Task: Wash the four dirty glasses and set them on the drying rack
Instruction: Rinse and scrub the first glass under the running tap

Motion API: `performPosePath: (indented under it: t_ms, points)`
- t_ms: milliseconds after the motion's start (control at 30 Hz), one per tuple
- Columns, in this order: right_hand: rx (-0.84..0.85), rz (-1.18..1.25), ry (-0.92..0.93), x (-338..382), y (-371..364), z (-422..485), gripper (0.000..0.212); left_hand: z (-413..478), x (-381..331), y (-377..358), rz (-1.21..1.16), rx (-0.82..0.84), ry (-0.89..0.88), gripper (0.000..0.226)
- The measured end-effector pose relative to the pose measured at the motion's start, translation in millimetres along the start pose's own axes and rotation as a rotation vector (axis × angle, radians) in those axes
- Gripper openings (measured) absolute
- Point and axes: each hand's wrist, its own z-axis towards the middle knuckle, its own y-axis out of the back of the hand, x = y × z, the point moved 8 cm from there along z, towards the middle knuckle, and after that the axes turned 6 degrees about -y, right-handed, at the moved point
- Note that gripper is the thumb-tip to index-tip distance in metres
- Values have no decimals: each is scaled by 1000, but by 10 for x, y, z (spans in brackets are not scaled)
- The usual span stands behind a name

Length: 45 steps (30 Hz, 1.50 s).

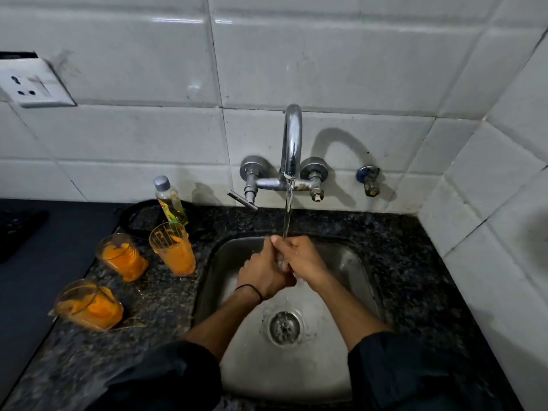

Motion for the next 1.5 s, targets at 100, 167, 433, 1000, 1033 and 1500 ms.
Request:
performPosePath:
  t_ms: [100,167,433,1000,1033,1500]
  points:
    - [-23,-134,47,100,3,-26,42,-4,-11,-70,-288,9,-32,47]
    - [76,-22,153,188,31,-134,40,-81,16,-173,-628,305,68,18]
    - [-187,-173,-35,178,99,-32,41,13,-129,41,1,-50,-49,56]
    - [135,45,175,372,125,-123,36,-21,-36,-6,-776,202,20,26]
    - [117,-25,121,333,85,-76,36,43,-11,76,-477,65,-8,38]
    - [-41,42,19,230,53,87,26,30,-153,213,17,-174,20,56]
